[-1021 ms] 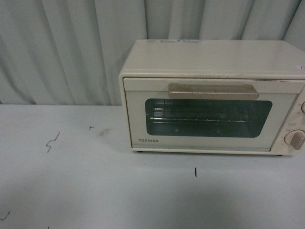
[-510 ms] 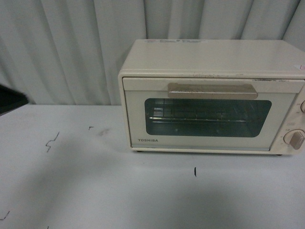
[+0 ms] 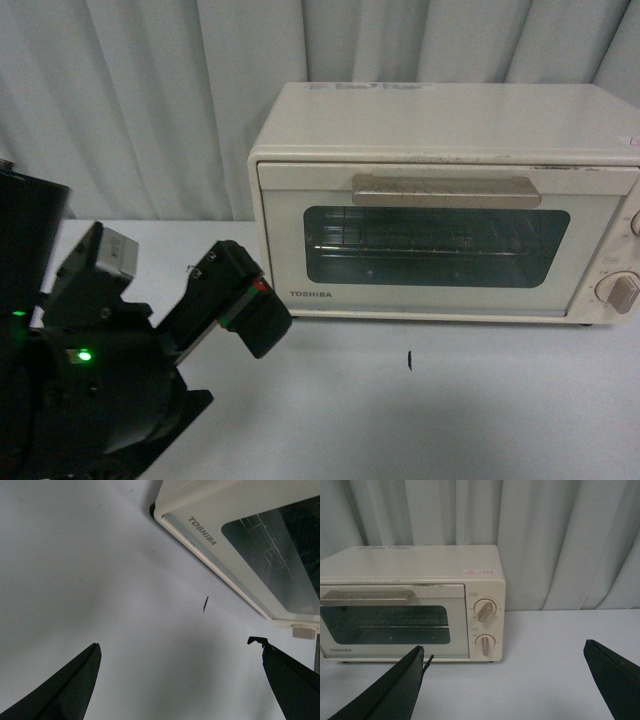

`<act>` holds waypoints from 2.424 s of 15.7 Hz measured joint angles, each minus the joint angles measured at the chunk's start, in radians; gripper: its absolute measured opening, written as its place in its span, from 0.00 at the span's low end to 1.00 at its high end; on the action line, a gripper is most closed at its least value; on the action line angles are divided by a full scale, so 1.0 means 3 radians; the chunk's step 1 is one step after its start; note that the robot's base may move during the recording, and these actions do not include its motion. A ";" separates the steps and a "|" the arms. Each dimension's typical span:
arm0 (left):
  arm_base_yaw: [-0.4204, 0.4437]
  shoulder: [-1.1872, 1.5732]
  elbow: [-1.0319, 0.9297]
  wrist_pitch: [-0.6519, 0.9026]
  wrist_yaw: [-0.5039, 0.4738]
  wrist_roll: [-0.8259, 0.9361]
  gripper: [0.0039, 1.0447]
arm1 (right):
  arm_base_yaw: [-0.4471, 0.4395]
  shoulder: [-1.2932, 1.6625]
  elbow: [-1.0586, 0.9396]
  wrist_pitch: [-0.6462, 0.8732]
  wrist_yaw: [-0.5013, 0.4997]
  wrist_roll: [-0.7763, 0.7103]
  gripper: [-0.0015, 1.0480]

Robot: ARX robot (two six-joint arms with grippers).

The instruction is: Open oven

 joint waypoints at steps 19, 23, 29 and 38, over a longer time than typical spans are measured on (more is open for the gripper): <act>-0.0291 0.0999 0.0209 0.1134 0.0403 -0.0278 0.94 | 0.0000 0.0000 0.0000 0.0000 -0.0001 0.0000 0.94; -0.0333 0.1019 0.0164 0.1125 0.0379 -0.0214 0.94 | 0.0000 0.0000 0.0000 0.0000 0.0000 0.0000 0.94; -0.0519 0.1195 0.0163 0.1185 0.0215 -0.0276 0.94 | 0.0000 0.0000 0.0000 0.0000 0.0000 0.0000 0.94; -0.0535 0.1278 0.0163 0.1186 0.0140 -0.0212 0.94 | 0.0000 0.0000 0.0000 0.0000 0.0000 0.0000 0.94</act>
